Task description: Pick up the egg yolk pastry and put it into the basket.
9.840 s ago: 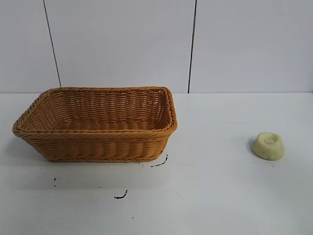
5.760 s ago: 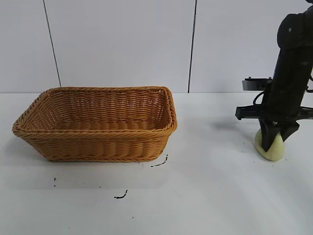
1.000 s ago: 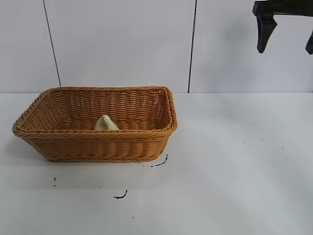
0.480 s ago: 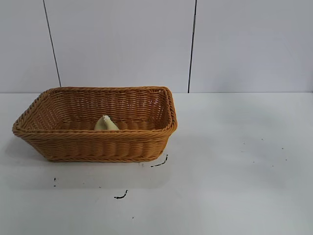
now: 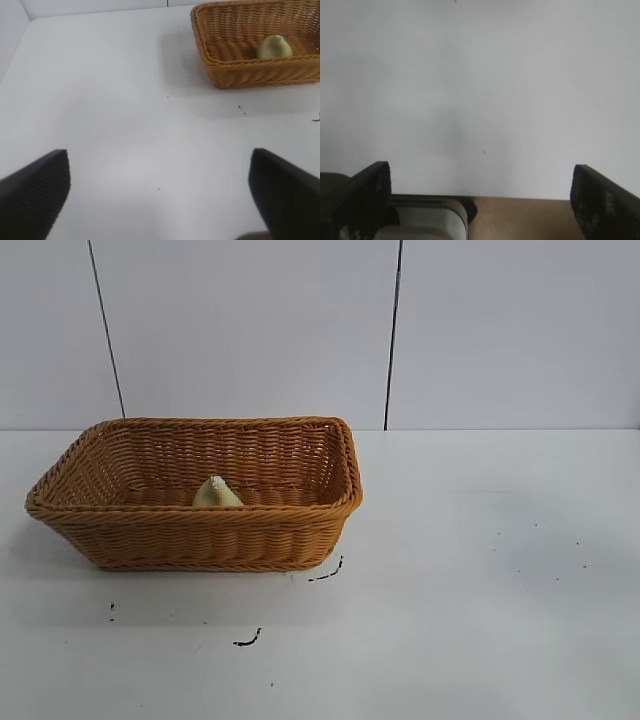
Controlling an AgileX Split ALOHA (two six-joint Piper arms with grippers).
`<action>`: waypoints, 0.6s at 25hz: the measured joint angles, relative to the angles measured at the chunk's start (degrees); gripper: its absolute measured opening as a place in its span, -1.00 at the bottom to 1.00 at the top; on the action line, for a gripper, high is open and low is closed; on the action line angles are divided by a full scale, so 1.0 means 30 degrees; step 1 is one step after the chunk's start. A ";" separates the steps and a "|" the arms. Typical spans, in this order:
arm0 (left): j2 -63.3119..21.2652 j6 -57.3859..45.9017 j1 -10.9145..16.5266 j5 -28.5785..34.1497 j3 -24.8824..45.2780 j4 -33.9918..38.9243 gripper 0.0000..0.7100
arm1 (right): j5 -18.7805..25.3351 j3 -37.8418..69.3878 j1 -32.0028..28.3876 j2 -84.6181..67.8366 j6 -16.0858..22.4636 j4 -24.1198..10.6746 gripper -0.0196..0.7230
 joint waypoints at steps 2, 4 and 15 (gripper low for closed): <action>0.0000 0.0000 0.0000 0.0000 0.0000 0.0000 0.96 | -0.0103 0.0002 0.0000 -0.1340 -0.0049 0.0046 0.93; 0.0000 0.0000 0.0000 0.0000 0.0000 0.0000 0.96 | -0.0125 0.0065 0.0000 -0.2345 -0.0049 0.0068 0.93; 0.0000 0.0000 0.0000 0.0000 0.0000 0.0000 0.96 | -0.0144 0.0081 0.0000 -0.3760 -0.0049 0.0088 0.93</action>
